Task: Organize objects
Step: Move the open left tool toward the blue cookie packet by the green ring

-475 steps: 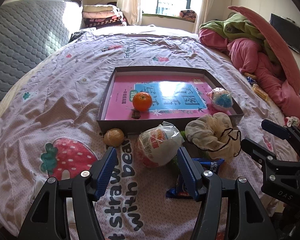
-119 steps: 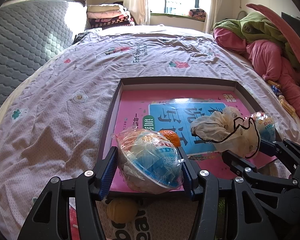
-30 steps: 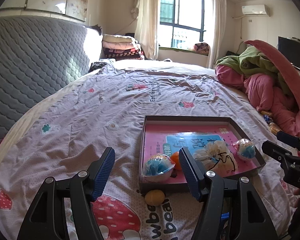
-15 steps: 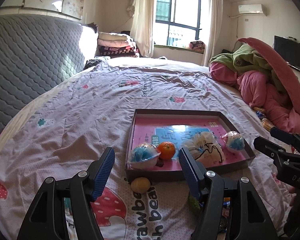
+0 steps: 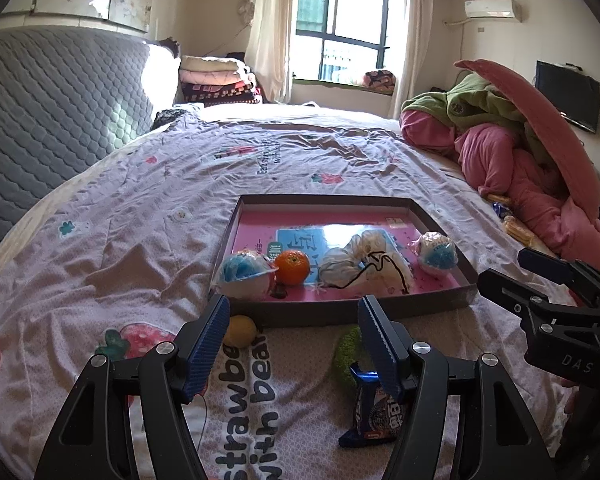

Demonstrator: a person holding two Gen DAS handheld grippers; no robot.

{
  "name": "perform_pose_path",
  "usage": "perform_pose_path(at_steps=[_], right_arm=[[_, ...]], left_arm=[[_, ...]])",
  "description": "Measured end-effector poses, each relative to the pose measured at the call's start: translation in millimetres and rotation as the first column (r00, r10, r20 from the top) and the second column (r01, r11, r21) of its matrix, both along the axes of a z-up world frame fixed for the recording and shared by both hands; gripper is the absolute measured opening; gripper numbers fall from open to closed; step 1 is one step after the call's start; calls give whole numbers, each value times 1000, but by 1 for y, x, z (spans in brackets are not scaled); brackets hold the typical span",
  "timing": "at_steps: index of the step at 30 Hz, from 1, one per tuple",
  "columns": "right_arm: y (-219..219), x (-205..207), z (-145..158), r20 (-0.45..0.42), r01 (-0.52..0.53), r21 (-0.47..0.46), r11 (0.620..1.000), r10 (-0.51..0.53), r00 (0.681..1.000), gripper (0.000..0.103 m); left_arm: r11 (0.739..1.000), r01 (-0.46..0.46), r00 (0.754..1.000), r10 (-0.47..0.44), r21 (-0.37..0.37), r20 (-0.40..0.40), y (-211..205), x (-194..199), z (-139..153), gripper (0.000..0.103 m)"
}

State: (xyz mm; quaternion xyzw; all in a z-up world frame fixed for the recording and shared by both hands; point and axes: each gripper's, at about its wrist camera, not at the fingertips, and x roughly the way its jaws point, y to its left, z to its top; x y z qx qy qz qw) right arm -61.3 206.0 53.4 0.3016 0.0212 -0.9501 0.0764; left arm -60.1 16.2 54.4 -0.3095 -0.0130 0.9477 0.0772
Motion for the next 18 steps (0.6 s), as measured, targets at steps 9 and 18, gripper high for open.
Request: perform_pose_path(at_steps=[9, 18], right_arm=[[4, 7, -7, 24, -16, 4, 1000, 16, 1000, 76], [7, 11, -16, 62, -39, 4, 999, 39, 997, 76]], left_arm=[[999, 29, 999, -28, -44, 15, 8, 13, -10, 68], [995, 93, 994, -90, -39, 65, 12, 20, -22, 68]])
